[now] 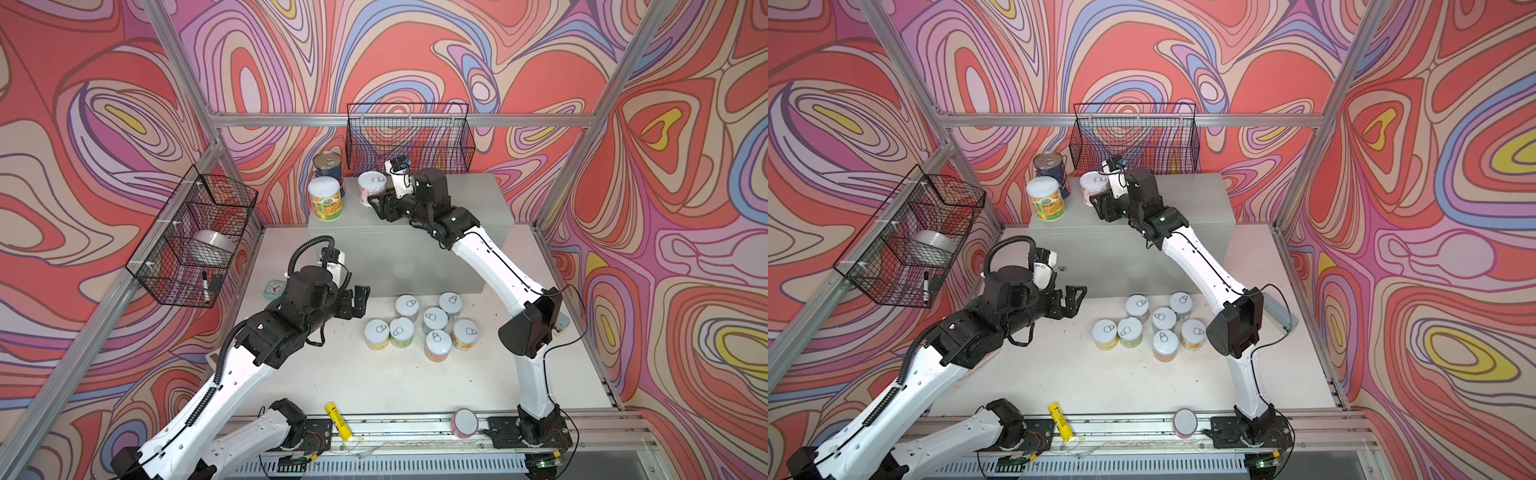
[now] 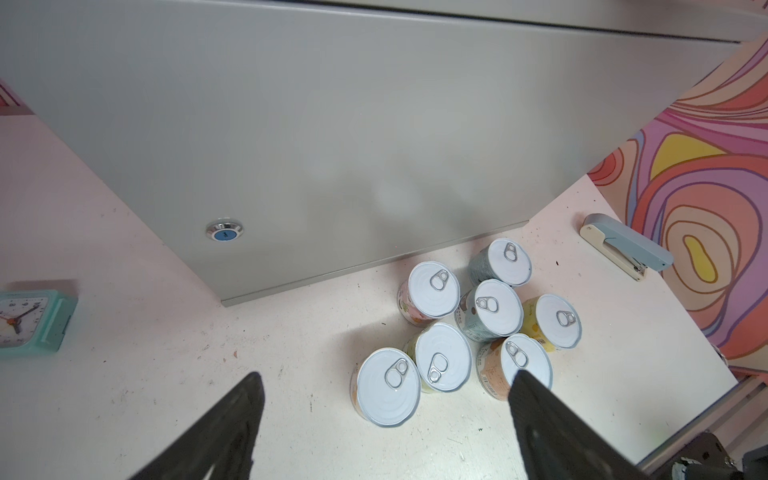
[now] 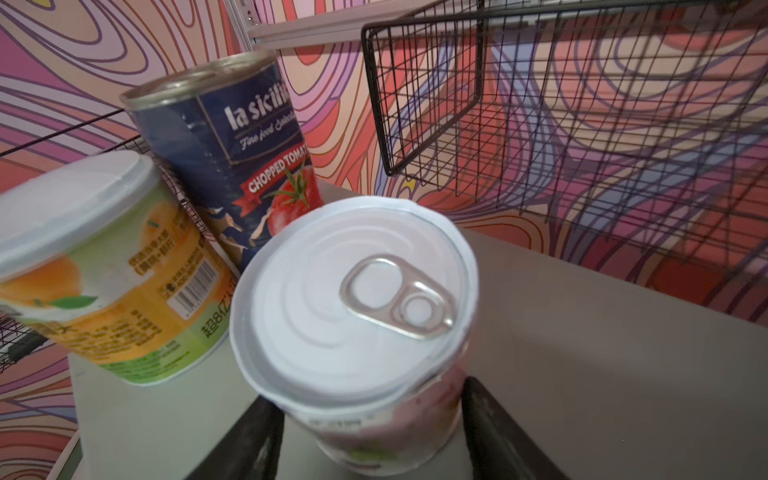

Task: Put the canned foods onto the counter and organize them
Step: 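Push the pink can toward the green can with the right gripper while the left lowers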

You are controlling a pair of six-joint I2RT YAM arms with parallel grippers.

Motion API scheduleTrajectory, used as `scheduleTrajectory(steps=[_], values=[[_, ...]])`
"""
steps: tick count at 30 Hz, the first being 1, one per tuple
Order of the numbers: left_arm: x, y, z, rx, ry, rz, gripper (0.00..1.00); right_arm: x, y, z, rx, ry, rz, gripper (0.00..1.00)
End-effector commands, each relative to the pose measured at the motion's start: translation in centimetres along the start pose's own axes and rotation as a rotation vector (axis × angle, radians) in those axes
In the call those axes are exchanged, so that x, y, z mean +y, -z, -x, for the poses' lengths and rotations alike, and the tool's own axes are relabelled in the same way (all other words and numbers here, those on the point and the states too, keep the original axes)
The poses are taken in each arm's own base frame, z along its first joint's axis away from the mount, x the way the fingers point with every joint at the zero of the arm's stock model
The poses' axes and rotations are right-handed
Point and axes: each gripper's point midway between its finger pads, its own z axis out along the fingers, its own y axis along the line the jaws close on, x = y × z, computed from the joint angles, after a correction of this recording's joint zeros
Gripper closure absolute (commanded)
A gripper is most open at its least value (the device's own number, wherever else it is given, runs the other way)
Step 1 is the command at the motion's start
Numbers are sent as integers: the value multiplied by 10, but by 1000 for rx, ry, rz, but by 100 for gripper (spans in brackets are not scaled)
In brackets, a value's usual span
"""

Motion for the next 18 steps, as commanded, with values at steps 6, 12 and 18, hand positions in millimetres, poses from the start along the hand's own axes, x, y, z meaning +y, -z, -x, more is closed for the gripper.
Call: scheduleTrajectory(steps=[6, 12, 18], values=[[5, 1, -5, -9, 15, 13, 7, 1, -15, 5, -21, -45, 28, 32], [6, 0, -10, -3, 16, 13, 7, 2, -20, 6, -34, -61, 40, 32], [6, -5, -15, 2, 24, 10, 8, -1, -25, 7, -43, -76, 34, 33]])
